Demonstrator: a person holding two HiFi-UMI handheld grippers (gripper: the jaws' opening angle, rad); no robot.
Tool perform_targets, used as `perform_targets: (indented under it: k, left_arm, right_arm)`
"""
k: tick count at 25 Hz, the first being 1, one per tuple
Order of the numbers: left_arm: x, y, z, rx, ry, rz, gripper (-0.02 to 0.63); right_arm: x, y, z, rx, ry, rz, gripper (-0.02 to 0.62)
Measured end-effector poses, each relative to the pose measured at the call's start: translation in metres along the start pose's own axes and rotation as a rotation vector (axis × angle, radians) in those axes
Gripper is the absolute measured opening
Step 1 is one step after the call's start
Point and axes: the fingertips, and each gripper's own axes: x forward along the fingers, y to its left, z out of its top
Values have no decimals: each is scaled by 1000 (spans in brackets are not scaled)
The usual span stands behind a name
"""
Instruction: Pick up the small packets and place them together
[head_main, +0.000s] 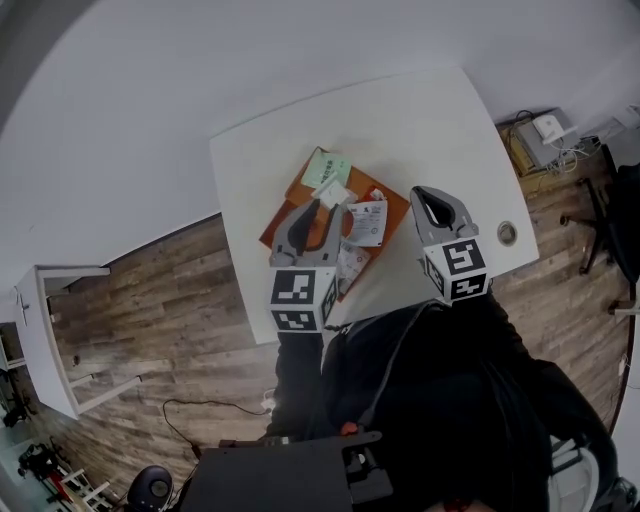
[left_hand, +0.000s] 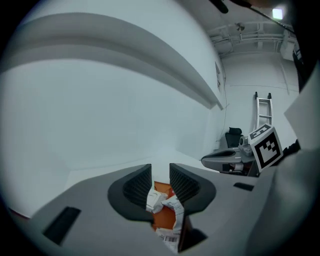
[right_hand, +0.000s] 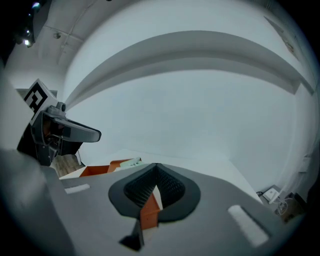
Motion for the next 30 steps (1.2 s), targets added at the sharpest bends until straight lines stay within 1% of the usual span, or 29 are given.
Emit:
perform_targets:
  k: [1, 2, 3, 5, 8, 11, 13, 17, 22, 30]
  left_arm:
    - [-5, 3, 8, 3, -34, 23, 92]
    - [-10, 5, 15, 10, -64, 44, 35]
    - [-15, 7, 22, 21, -91, 61, 0]
    - [-22, 10, 31, 39, -129, 83, 0]
    - [-34, 16, 45, 28, -190, 138, 0]
    - [-43, 19, 57, 19, -216, 188, 0]
    - [-47, 18, 63, 24, -231, 200, 0]
    - [-52, 12, 75, 33, -264, 200, 0]
    - [-53, 8, 80, 48, -273, 201, 0]
    - [-52, 6, 84, 65, -279, 194, 0]
  right_arm:
    - [0, 2, 8, -3, -20, 7, -3]
    - [-1, 4, 16, -4, -39, 14, -3]
    - [-2, 6, 25, -2, -57, 21, -3]
    - [-4, 9, 41, 13, -95, 38, -3]
    - [-12, 15, 69, 37, -168, 61, -3]
    - [-24, 20, 97, 28, -235, 54, -3]
    - [-32, 23, 115, 24, -277, 56, -5]
    - [-46, 30, 142, 23, -345, 72, -5]
    - [-55, 36, 156, -15, -390, 102, -5]
    - [-53, 34, 154, -23, -382, 92, -5]
